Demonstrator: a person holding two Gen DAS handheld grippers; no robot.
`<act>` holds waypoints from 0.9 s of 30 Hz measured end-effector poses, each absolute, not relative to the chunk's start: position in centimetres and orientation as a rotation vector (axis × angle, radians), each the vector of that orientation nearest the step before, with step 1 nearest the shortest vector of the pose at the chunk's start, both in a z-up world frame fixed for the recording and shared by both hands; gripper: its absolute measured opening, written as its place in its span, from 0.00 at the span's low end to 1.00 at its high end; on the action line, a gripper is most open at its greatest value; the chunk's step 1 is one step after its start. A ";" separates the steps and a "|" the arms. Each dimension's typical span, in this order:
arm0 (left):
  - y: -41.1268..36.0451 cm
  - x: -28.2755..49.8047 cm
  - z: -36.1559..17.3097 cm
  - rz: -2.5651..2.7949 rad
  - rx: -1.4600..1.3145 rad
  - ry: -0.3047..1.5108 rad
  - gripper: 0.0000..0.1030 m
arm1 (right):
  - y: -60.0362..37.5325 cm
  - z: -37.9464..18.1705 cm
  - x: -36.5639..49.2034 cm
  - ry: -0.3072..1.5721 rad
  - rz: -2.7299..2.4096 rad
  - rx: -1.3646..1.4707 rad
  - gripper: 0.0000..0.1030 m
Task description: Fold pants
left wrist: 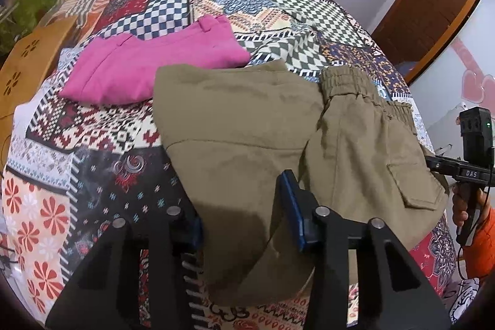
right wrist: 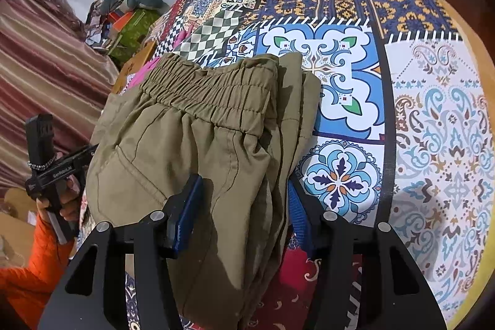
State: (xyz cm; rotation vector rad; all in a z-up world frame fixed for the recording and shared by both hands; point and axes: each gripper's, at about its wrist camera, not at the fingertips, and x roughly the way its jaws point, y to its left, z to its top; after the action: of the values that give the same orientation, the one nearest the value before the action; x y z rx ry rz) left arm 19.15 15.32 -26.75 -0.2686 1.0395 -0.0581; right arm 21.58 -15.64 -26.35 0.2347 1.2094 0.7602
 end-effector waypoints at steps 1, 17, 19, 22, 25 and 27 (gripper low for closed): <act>15.1 19.5 -26.7 -0.069 -0.268 1.039 0.38 | -15.6 -26.3 21.6 1.208 0.760 0.236 0.49; 13.8 21.8 -26.1 -0.048 -0.202 1.033 0.07 | -15.5 -25.1 22.4 1.122 0.728 0.239 0.17; 13.3 21.5 -25.3 -0.043 -0.178 1.011 0.07 | -15.6 -24.5 22.3 1.096 0.730 0.241 0.14; 12.7 21.1 -24.1 -0.040 -0.144 0.976 0.06 | -15.6 -23.4 22.1 1.056 0.732 0.225 0.11; 12.2 20.8 -22.9 -0.042 -0.120 0.947 0.05 | -15.2 -22.3 21.9 1.017 0.733 0.188 0.10; 11.8 20.5 -22.0 -0.045 -0.110 0.931 0.04 | -15.0 -21.6 21.7 0.992 0.734 0.174 0.09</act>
State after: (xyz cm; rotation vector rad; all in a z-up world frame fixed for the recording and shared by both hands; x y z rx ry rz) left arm 20.46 11.83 -22.05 -0.1102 0.9310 -0.0451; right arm 21.70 -14.99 -21.61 0.1738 0.9925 0.7338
